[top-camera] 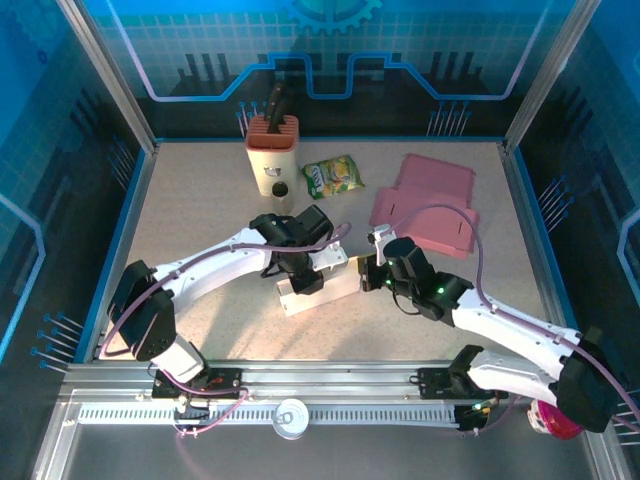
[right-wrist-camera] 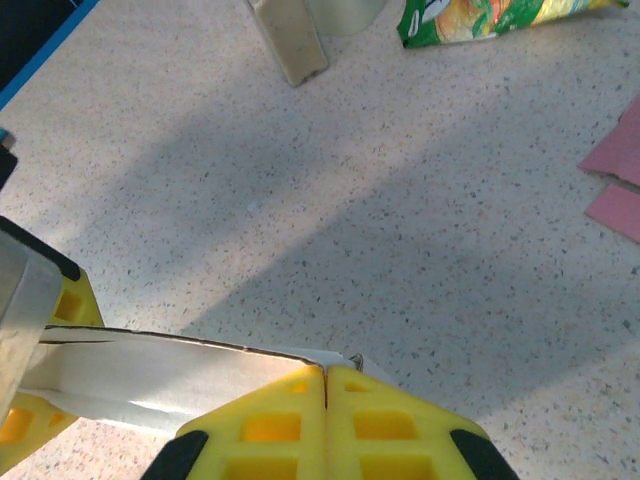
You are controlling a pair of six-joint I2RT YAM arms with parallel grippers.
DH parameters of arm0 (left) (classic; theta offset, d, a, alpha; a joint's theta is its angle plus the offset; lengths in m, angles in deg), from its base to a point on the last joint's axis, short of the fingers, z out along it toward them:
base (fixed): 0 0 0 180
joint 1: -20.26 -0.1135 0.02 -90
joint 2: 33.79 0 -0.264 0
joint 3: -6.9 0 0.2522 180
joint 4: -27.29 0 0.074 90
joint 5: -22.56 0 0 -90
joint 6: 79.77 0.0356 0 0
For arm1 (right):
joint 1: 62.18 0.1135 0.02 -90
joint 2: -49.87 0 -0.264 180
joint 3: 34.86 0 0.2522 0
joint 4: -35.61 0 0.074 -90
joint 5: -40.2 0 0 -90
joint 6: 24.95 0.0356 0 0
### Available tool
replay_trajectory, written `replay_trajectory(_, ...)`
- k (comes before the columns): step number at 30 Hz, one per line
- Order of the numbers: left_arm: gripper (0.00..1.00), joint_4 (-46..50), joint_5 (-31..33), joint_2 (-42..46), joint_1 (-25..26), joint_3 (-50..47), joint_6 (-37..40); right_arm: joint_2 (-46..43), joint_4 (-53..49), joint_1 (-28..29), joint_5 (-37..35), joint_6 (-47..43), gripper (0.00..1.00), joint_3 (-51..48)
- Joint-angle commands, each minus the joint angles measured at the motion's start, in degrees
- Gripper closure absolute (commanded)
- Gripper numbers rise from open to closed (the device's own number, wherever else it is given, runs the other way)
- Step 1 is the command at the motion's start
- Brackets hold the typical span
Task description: Fold the paper box
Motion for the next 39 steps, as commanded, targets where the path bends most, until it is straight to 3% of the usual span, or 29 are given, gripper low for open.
replay_trajectory(1, 0.73, -5.3, 1.2, -0.1, -2.0, 1.2, -1.6, -1.2, 2.4, 2.5, -1.5, -1.6, 1.00, -2.9)
replay_trajectory(12, 0.43, -8.7, 4.3, 7.4, -2.0, -2.8, -6.7, -1.2, 3.0, 6.8, -8.8, -1.6, 1.00, -2.9)
replay_trajectory(20, 0.28, -10.5, 12.1, 17.5, -1.8, -8.3, -16.5, 0.2, 2.2, 8.8, -11.5, -0.5, 1.00, -1.4)
replay_trajectory(24, 0.29, -8.7, 17.0, 22.4, -1.8, -10.2, -22.1, 1.3, 2.3, 9.5, -12.4, 0.4, 1.00, -1.0)
replay_trajectory(28, 0.33, 0.0, 23.9, 24.2, -1.9, -8.8, -31.1, 1.3, 1.7, 9.7, -12.8, 0.5, 1.00, -0.5)
replay_trajectory(35, 0.50, 12.0, 22.2, 27.1, -0.9, -8.7, -46.4, 1.3, 0.1, 10.0, -13.6, 0.9, 1.00, 0.5)
replay_trajectory(39, 0.52, 13.7, 23.0, 28.4, 2.7, -9.8, -51.0, 1.3, -0.5, 10.2, -13.9, 1.4, 1.00, 0.9)
